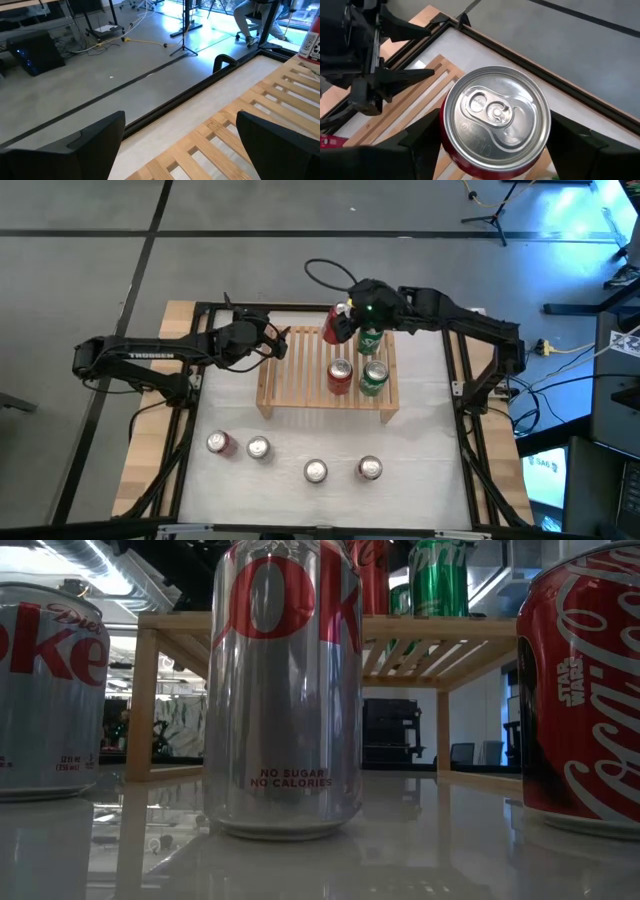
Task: Place canned beverage on shelf
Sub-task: Put the red black soda can on the shelf
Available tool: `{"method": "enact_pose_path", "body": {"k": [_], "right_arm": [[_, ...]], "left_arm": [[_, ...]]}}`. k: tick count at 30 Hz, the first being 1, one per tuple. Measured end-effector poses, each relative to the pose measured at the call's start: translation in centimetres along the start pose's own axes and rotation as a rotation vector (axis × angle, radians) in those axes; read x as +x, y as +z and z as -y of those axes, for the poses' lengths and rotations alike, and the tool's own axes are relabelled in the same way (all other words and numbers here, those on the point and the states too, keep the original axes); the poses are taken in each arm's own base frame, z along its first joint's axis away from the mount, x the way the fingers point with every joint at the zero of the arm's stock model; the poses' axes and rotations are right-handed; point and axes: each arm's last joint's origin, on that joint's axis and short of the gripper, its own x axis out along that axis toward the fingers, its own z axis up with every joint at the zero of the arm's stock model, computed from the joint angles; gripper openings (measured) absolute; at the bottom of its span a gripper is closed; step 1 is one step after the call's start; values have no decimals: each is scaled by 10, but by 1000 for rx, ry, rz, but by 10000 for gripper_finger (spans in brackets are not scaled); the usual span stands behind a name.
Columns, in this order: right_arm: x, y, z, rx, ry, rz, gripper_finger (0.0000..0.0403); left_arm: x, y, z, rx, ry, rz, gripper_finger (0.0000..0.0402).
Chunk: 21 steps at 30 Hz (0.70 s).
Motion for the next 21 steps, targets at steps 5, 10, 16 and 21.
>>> {"method": "enact_pose_path", "body": {"k": [5,10,16,21], "right_arm": [[-3,-5,-6,9,-37,20,289],[1,-11,-12,4,-68,24,289],[16,-16,-13,-14,-93,-25,289],[22,-18,-14,-23,-110,-37,289]], "left_arm": [[0,0,0,-1,0,0,373],[0,0,0,-2,0,0,373],[0,0,0,-2,-1,-2,373],[0,-1,0,0,0,-4,373]]}}
